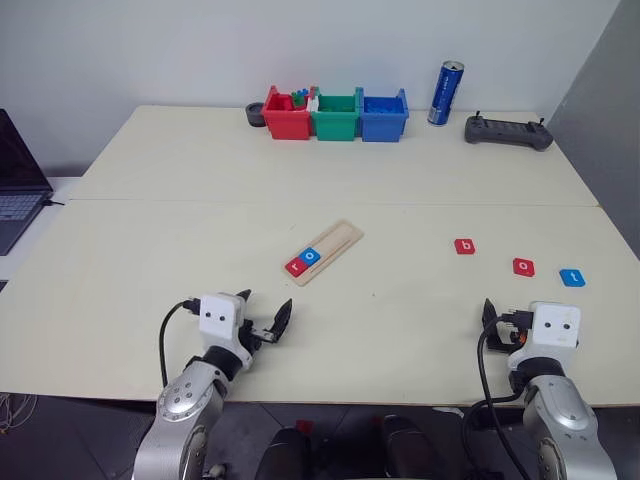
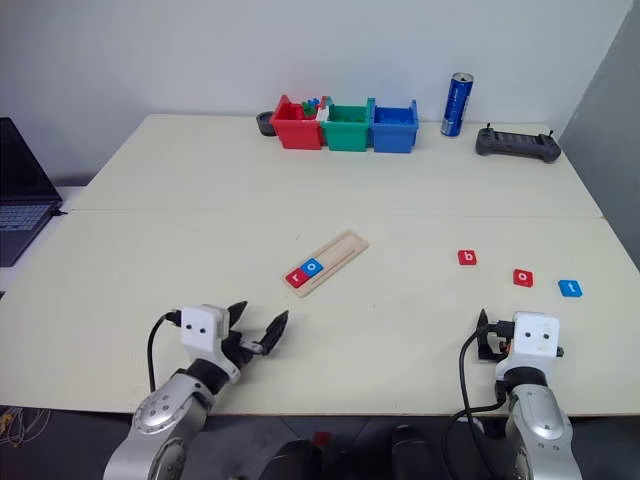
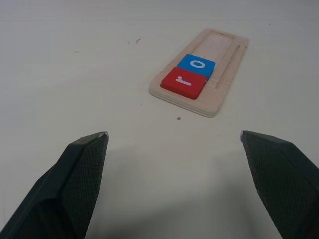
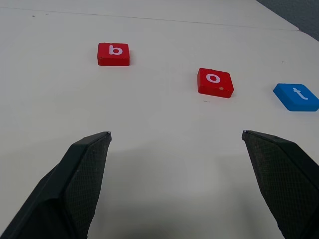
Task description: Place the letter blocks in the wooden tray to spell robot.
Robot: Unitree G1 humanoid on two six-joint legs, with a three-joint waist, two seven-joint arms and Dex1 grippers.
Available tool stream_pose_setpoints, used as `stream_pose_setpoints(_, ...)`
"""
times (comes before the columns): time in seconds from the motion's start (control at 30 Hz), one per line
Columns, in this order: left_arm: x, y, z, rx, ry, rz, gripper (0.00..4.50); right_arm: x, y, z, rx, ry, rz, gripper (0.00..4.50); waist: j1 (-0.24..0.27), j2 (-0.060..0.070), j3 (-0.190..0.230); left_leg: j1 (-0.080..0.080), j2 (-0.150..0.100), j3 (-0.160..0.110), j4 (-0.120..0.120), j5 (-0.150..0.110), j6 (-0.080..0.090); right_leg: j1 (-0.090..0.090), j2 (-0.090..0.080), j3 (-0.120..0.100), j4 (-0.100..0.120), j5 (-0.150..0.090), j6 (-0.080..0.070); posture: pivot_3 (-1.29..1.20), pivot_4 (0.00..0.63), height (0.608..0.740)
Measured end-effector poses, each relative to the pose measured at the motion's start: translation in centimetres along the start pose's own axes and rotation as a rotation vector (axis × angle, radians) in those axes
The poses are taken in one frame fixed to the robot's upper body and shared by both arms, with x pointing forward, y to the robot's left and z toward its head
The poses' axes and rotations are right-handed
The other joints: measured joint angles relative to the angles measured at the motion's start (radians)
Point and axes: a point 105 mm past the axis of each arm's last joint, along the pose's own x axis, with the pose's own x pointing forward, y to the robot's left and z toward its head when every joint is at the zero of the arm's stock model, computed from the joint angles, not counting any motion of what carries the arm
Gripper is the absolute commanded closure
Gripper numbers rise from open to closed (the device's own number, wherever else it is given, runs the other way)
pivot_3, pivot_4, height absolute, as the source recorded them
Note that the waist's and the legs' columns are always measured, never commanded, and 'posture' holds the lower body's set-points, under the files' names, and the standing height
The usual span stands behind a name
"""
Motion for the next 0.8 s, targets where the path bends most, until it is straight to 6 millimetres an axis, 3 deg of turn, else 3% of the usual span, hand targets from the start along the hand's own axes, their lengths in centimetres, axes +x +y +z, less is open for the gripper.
stream_pose_setpoints(0.8,0.51,0.20,0.68,0.021,-0.023,0.017,0.00,0.08,0.02,0.22,-0.024,-0.011,-0.010,0.02,0.000,0.000,0.000,0.000,0.000,0.000,0.000,0.000,0.000,0.000,0.000,0.000,0.000,0.000,0.000,0.00,0.150,0.740)
